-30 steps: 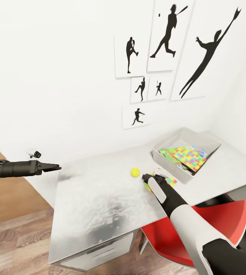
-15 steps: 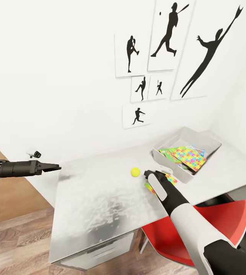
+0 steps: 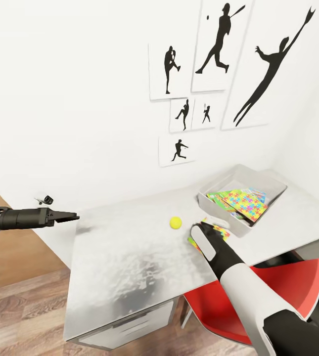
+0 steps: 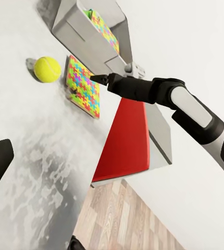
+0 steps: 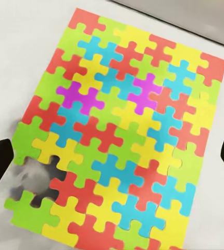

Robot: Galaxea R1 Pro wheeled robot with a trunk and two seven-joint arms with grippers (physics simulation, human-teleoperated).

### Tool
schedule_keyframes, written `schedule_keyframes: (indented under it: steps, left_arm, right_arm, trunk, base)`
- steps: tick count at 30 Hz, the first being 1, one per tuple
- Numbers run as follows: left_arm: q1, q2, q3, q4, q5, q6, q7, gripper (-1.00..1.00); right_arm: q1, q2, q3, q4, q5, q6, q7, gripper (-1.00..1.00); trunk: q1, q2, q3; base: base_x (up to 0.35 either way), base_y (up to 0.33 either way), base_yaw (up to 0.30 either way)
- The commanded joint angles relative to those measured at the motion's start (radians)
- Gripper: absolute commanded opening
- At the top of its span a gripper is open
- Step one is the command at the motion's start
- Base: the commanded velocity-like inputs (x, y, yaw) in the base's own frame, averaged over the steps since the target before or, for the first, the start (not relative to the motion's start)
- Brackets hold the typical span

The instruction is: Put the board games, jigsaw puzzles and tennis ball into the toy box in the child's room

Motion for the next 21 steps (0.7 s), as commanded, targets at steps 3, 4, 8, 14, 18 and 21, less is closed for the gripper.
schedule_keyframes:
  steps: [3,4,8,14,18,21]
  left_arm:
    - [-0.001,0.001,-0.004,0.0,0.002,0.011,-0.003,1.0]
    - [-0.001,0.001,-0.004,0.0,0.002,0.01,-0.003,1.0]
    - [-0.001,0.001,-0.004,0.001,0.002,0.01,-0.003,1.0]
    - [-0.001,0.001,-0.004,0.001,0.003,0.01,-0.003,1.0]
    - [-0.001,0.001,-0.005,0.0,0.003,0.01,-0.003,1.0]
    - [-0.001,0.001,-0.004,0.001,0.002,0.004,-0.003,1.0]
  right_arm:
    - [-0.001,-0.005,0.005,0.003,-0.003,0.004,-0.02,1.0]
    - [-0.001,-0.006,0.005,0.004,-0.002,0.004,-0.021,1.0]
    - [-0.001,-0.005,0.007,0.005,0.0,0.003,-0.025,1.0]
    - [-0.001,-0.002,0.015,0.004,0.002,0.0,-0.026,1.0]
    - [-0.001,-0.002,0.055,0.002,0.006,-0.003,-0.026,1.0]
    - [-0.001,-0.002,0.093,0.001,0.007,-0.009,-0.026,1.0]
  trunk:
    - [0.001,-0.002,-0.002]
    - [0.001,-0.002,-0.002]
    - [0.001,-0.002,-0.002]
    - [0.001,-0.002,-0.002]
    - [0.001,-0.002,-0.002]
    - [0.001,-0.002,-0.002]
  base:
    - [0.0,0.0,0.0]
    - [0.0,0.0,0.0]
    - [0.0,0.0,0.0]
    - [0.0,0.0,0.0]
    - [0.0,0.0,0.0]
    - [0.0,0.0,0.0]
